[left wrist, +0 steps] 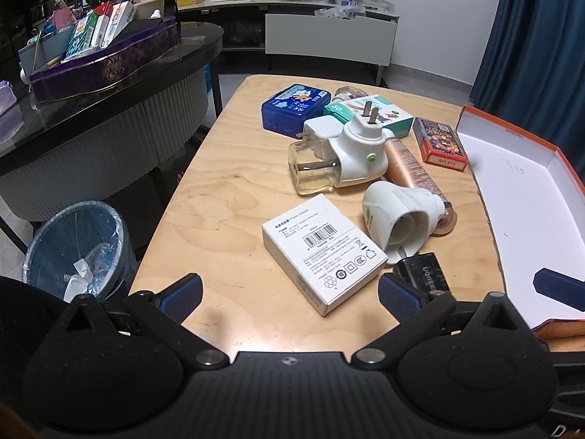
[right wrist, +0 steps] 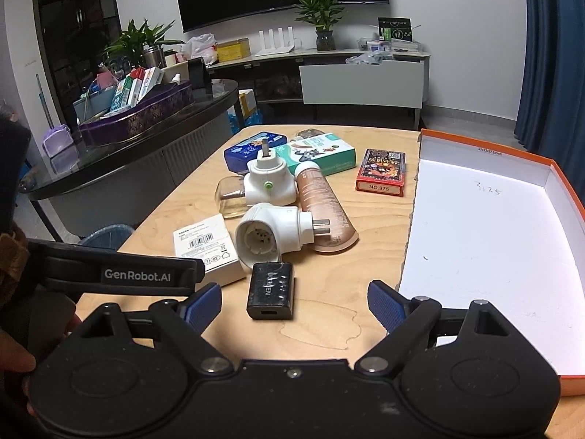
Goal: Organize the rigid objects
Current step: 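Move both tools toward the white box and black charger on the table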
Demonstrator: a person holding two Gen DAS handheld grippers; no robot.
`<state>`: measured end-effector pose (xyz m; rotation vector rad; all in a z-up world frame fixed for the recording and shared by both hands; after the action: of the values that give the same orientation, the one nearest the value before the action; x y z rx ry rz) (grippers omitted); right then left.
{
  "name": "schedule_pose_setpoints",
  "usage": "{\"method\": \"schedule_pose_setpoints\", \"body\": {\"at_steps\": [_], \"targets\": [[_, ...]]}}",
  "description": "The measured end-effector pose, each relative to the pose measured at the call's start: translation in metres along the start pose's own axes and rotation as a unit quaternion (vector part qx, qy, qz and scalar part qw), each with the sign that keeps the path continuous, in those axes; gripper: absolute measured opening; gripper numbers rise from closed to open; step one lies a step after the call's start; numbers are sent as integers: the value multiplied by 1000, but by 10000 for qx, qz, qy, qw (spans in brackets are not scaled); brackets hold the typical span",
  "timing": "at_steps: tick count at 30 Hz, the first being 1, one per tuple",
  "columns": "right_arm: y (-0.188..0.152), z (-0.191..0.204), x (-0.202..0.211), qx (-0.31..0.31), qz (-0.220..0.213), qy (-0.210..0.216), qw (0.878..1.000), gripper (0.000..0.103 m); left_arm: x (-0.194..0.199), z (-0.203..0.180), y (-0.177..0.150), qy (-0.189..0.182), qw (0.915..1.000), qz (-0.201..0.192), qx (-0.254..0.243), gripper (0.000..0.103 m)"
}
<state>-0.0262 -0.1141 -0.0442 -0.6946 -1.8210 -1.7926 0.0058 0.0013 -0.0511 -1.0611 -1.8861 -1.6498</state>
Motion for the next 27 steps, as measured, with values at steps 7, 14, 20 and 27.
{"method": "schedule_pose_setpoints", "body": {"at_steps": [7, 14, 20, 27], "targets": [[-2, 1, -5, 26, 108, 16, 9999, 102, -6, 4, -2, -42, 9999, 75, 78, 103], [-3, 1, -8, 23, 174, 39, 9998, 102, -9, 4, -4, -73, 9999, 116, 66, 103], [-4, 2, -8, 20, 190, 38, 9998, 102, -10, 3, -4, -49, 9999, 137, 82, 103], [-5, 4, -8, 37, 196, 41, 9998, 102, -11, 5, -4, -40, 9998, 137, 112, 103]]}}
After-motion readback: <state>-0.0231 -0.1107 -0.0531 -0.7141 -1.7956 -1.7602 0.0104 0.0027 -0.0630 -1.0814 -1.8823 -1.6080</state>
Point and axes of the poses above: each gripper's, at about its wrist camera, not at the fingertips, and x roughly against the way its jaws point, z to its left, y to its top, the point moved 2 cm from there along -x, roughly the way its jaws point, and after that the axes turned 15 degrees about -y, right-handed, at the moved point
